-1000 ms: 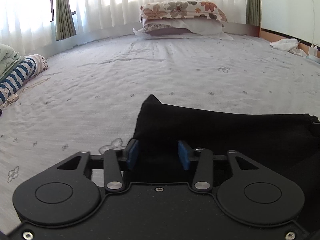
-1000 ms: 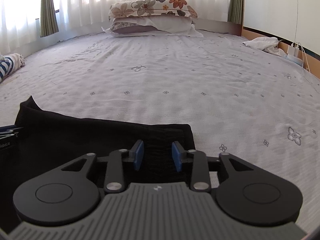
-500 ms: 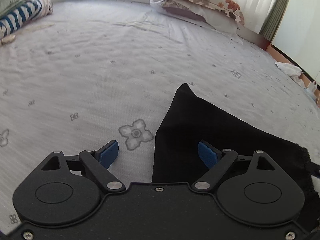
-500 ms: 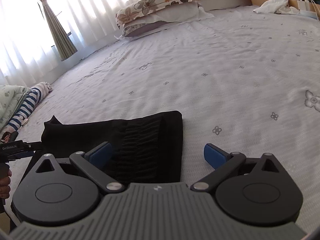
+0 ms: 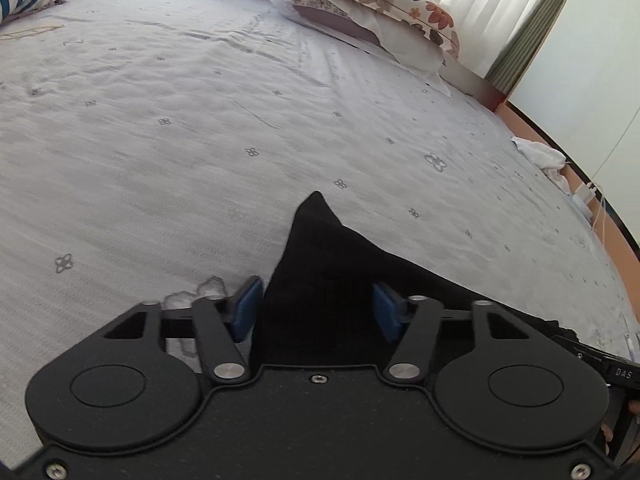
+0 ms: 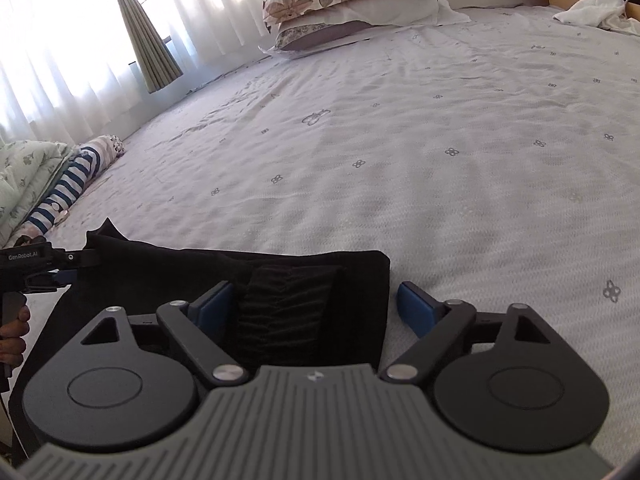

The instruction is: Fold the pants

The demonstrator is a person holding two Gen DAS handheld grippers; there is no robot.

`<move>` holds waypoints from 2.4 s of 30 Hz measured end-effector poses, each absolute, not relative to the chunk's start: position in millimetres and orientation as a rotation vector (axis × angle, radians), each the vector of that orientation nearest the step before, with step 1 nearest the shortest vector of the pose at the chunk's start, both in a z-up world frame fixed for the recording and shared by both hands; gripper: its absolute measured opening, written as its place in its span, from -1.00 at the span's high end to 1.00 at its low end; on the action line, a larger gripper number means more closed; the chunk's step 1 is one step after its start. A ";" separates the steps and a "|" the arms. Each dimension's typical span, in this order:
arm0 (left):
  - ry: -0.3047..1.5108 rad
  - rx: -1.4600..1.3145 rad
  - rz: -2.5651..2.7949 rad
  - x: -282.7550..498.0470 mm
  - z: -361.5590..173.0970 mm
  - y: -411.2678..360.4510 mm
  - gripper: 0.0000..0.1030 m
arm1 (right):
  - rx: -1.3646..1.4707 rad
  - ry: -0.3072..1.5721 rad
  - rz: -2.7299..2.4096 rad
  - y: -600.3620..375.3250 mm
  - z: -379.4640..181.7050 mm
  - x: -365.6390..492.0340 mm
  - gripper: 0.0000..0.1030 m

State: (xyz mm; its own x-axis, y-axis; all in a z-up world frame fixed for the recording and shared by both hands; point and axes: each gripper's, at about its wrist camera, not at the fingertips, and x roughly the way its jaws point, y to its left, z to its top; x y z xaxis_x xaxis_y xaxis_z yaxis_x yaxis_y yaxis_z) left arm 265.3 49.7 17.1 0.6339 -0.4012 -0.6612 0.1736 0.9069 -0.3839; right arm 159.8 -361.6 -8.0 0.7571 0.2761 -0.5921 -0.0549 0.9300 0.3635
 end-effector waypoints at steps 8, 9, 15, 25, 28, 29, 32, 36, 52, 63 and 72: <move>0.832 -0.329 -0.378 269.3 12.7 54.8 0.09 | 0.437 0.674 0.255 -374.0 -11.6 156.0 -0.43; 0.839 -0.357 -0.385 271.1 11.8 57.8 0.01 | 0.465 0.673 0.265 -377.0 -12.4 157.4 -0.43; 0.832 -0.360 -0.410 273.5 9.1 58.3 -0.16 | 0.529 0.678 0.302 -385.7 -15.1 151.8 -0.47; 0.767 -0.222 -0.377 259.3 11.6 41.2 0.41 | 0.479 0.684 0.270 -371.8 -16.4 164.2 -0.27; 0.694 -0.185 -0.402 241.5 23.4 39.5 0.72 | 0.502 0.668 0.242 -369.0 -13.9 158.7 0.05; 0.672 -0.165 -0.402 236.5 27.8 36.4 0.78 | 0.505 0.658 0.240 -366.2 -11.7 156.1 0.27; 0.609 -0.112 -0.376 224.8 44.4 24.9 0.83 | 0.444 0.624 0.216 -350.0 1.1 150.2 0.40; 0.555 -0.120 -0.349 228.4 62.7 17.0 0.84 | 0.403 0.554 0.182 -339.8 22.3 150.9 0.44; 0.608 -0.054 -0.213 320.0 43.1 -4.1 0.82 | 0.360 0.563 0.117 -328.7 27.8 240.6 0.51; 0.660 0.015 -0.196 324.9 20.5 -9.0 0.57 | 0.319 0.621 0.077 -327.0 3.8 243.8 0.23; 0.652 0.100 -0.135 295.5 31.5 -6.4 -0.22 | 0.159 0.593 -0.010 -315.2 22.4 211.1 -0.56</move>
State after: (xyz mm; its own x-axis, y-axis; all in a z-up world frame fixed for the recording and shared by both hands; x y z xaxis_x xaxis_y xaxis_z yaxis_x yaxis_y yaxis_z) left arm 295.5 -6.4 31.5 0.7865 -0.0939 -0.6105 0.1566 0.9864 0.0500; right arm 211.1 -315.2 22.4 0.8296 0.0365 -0.5572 0.0546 0.9878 0.1460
